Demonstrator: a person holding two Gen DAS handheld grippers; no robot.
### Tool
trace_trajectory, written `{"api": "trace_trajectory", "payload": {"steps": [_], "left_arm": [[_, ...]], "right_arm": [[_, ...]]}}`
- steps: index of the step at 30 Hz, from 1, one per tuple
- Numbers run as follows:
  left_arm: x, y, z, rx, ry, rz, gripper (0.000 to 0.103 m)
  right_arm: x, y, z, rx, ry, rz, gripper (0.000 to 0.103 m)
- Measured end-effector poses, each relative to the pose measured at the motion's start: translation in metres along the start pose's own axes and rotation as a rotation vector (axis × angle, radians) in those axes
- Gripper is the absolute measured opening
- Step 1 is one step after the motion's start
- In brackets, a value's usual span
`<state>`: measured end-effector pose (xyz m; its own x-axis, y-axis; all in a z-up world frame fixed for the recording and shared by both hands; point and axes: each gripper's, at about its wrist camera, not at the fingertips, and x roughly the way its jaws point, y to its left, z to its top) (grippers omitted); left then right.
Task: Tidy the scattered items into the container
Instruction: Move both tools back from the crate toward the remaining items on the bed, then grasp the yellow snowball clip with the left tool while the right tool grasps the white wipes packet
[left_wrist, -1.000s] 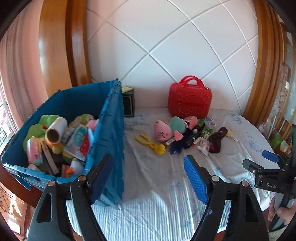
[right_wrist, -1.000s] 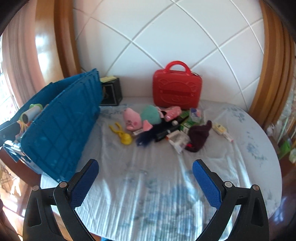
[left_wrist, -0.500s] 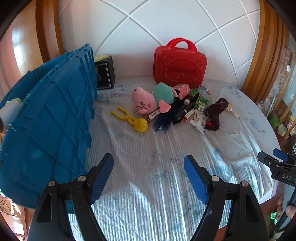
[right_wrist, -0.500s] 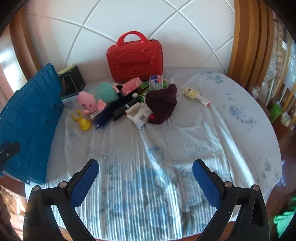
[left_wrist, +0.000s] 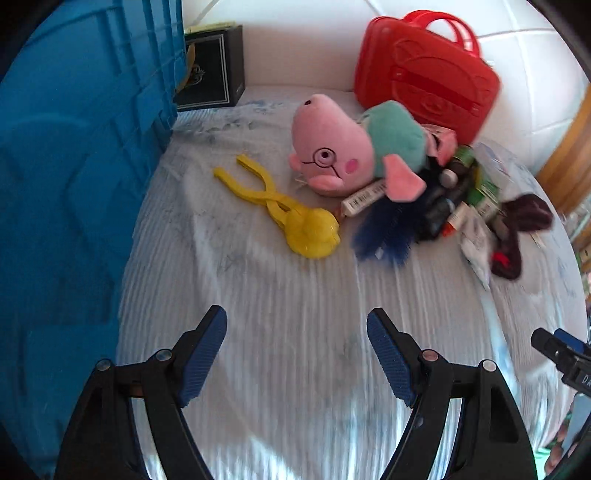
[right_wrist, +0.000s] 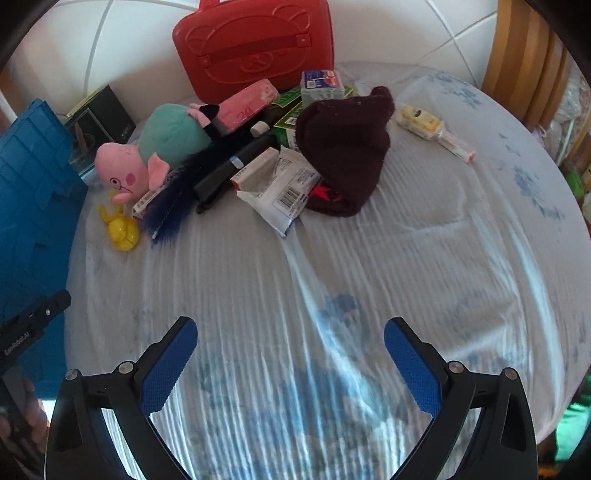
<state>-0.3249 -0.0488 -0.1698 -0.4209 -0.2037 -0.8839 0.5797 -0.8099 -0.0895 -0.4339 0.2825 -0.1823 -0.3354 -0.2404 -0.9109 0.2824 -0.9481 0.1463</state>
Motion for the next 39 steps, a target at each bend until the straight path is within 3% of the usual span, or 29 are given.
{"api": "trace_trajectory", "payload": {"steps": [7, 14, 23, 29, 31, 34, 39], "left_arm": [[0.067, -0.017, 0.044, 0.015, 0.043, 0.050, 0.078], [0.110, -0.022, 0.051, -0.005, 0.128, 0.072, 0.078], [0.120, -0.014, 0.048, -0.039, 0.125, 0.074, 0.080], [0.118, -0.014, 0.047, -0.032, 0.112, 0.070, 0.080], [0.117, -0.017, 0.046, -0.028, 0.107, 0.068, 0.076], [0.112, -0.021, 0.043, -0.004, 0.100, 0.055, 0.054], [0.105, -0.021, 0.032, 0.000, 0.096, 0.044, 0.054]], "right_arm": [[0.070, 0.002, 0.064, 0.016, 0.026, -0.011, 0.096], [0.118, 0.002, 0.089, 0.044, 0.080, -0.025, 0.083], [0.118, -0.004, 0.090, 0.107, -0.015, -0.066, 0.086], [0.126, -0.009, 0.095, 0.153, -0.015, -0.067, 0.101], [0.132, -0.003, 0.098, 0.116, -0.007, -0.108, 0.102], [0.134, 0.007, 0.095, 0.030, -0.010, -0.171, 0.089], [0.121, 0.005, 0.078, -0.057, -0.032, -0.188, 0.060]]}}
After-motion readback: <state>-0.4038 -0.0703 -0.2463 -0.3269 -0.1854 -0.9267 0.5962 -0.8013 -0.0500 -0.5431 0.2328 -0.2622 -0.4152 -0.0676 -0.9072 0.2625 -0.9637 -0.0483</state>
